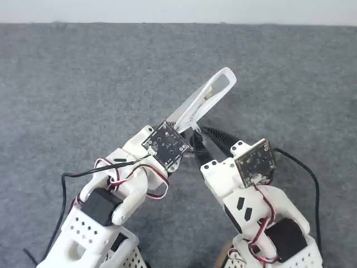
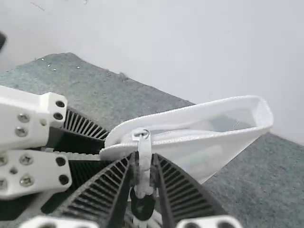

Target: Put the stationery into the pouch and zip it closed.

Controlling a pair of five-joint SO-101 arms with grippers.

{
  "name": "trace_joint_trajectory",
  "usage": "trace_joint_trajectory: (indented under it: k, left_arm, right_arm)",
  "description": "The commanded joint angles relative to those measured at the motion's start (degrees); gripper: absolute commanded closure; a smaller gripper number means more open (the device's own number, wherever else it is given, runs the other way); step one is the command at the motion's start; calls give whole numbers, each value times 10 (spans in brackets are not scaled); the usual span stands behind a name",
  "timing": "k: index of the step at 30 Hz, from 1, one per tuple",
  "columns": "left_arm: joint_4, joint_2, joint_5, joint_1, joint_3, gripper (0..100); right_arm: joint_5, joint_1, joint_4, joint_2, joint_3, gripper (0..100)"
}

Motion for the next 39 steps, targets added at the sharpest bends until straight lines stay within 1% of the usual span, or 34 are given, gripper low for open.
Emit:
trace_joint_trajectory:
  k: [1,3,5,10,18,24,29,33,34,36,39]
  left_arm:
    - [10,-5,10,-4,-7,991]
    - [10,-5,10,-4,-7,991]
    - [10,-5,10,-4,-7,991]
    - [17,-5,10,-4,-7,991]
    - [17,-5,10,-4,-7,991]
    - [17,-5,10,-4,-7,991]
    - [17,-5,10,-4,-7,991]
    - [17,-5,10,-4,-7,991]
    - [16,-5,10,-4,-7,991]
    - [15,-5,10,-4,-7,991]
    - [15,-5,10,-4,-7,991]
  right_arm:
    - [18,7,-14,7,-14,965]
    - [33,13,-13,7,-14,969]
    - [37,30,-15,7,-16,995]
    - [38,67,-29,7,-17,993]
    - [35,75,-29,7,-24,993]
    - [33,122,-57,34,-27,993]
    - [33,125,-71,92,-43,993]
    - [33,124,-58,86,-49,992]
    - [33,121,-45,80,-56,989]
    - [33,120,-9,66,-73,947]
    - [0,120,37,51,-95,874]
